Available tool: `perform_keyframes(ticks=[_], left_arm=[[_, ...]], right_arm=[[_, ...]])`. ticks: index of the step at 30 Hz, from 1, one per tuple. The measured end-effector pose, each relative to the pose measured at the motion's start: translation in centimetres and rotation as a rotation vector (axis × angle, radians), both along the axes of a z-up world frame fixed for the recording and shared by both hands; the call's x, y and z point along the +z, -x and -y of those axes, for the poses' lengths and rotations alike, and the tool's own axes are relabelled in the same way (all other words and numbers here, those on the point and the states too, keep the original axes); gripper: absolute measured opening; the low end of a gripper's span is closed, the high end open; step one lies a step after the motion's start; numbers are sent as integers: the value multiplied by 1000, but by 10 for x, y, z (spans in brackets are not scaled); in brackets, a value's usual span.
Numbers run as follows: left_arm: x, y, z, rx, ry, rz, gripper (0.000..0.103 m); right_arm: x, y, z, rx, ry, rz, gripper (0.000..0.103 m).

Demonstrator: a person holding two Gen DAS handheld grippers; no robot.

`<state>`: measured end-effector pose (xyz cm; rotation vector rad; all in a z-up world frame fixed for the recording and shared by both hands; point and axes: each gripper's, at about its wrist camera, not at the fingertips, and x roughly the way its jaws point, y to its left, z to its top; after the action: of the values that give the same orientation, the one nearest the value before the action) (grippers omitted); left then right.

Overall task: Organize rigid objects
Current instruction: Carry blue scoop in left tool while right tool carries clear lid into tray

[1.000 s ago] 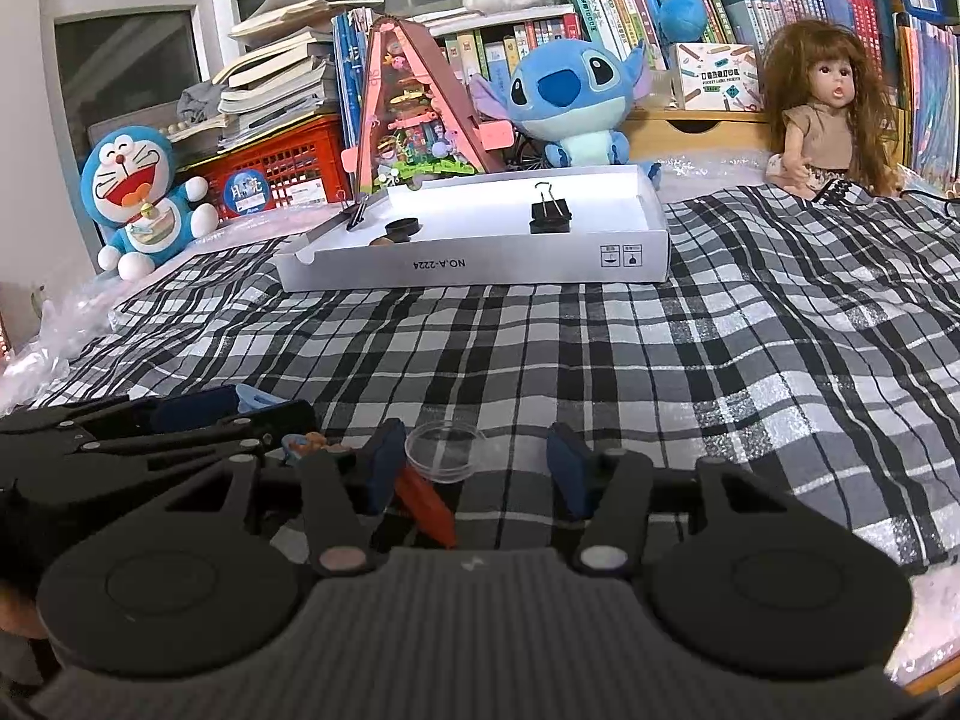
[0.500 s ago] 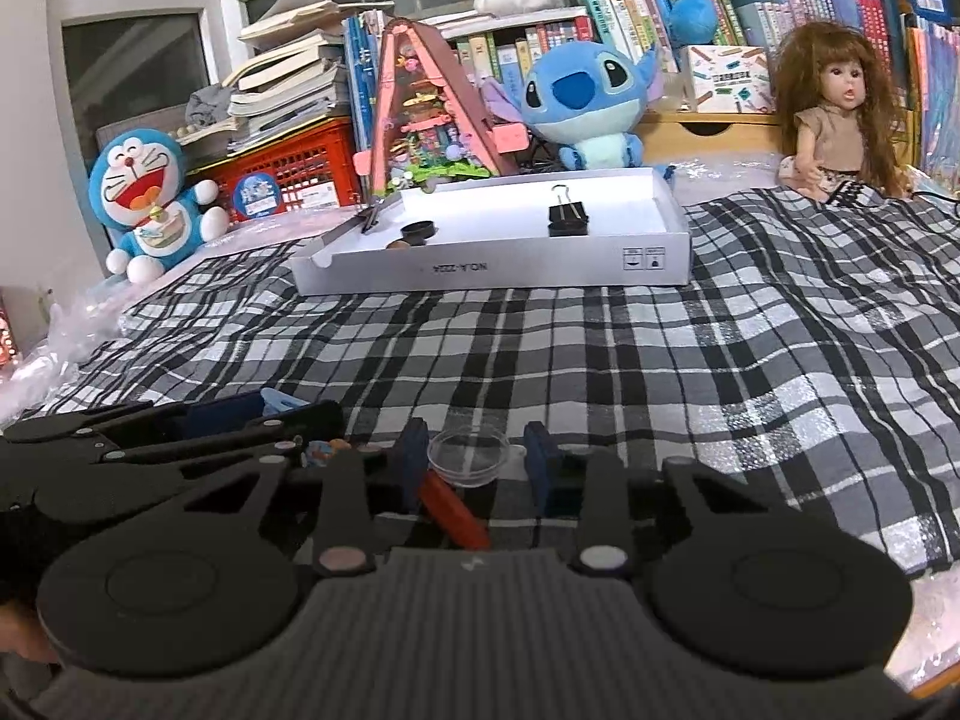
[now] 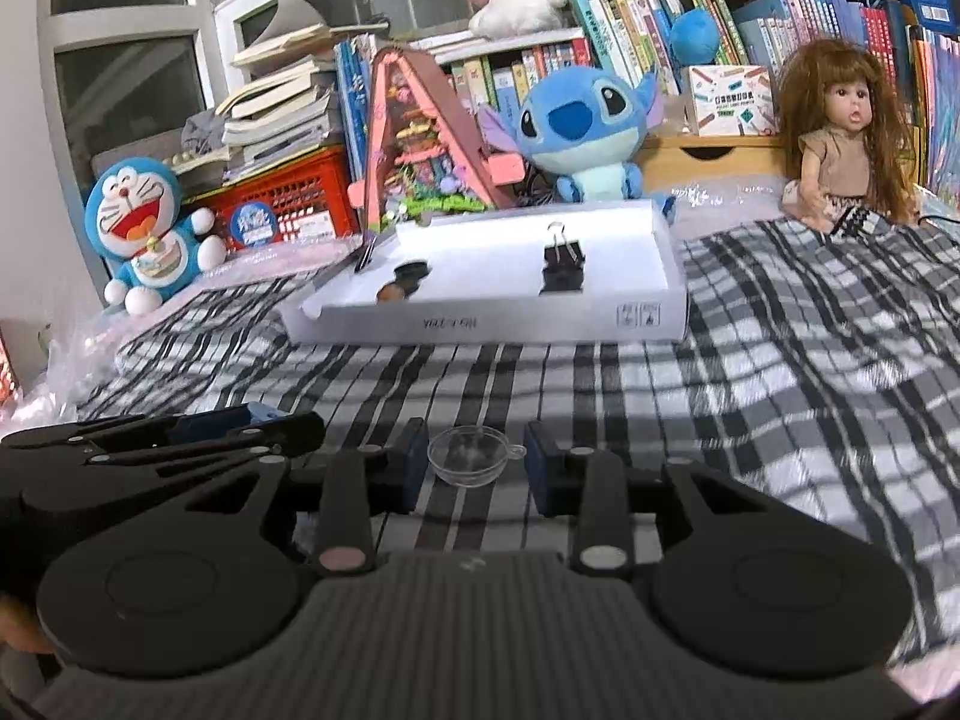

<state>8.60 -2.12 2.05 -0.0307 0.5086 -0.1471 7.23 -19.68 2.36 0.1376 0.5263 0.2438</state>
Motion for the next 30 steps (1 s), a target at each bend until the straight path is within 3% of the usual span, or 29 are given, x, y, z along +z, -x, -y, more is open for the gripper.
perform_keyframes(ticks=[11,18,30], left_arm=[[35,-54,-5,0,26,19,36],[46,-94,-2,-8,36,1,36],[53,-181,-18,-16,177,-126,36]], right_arm=[[30,-54,29,-60,-75,-22,39],[46,-88,28,-70,-47,-13,39],[55,-156,27,-91,-84,-98,39]])
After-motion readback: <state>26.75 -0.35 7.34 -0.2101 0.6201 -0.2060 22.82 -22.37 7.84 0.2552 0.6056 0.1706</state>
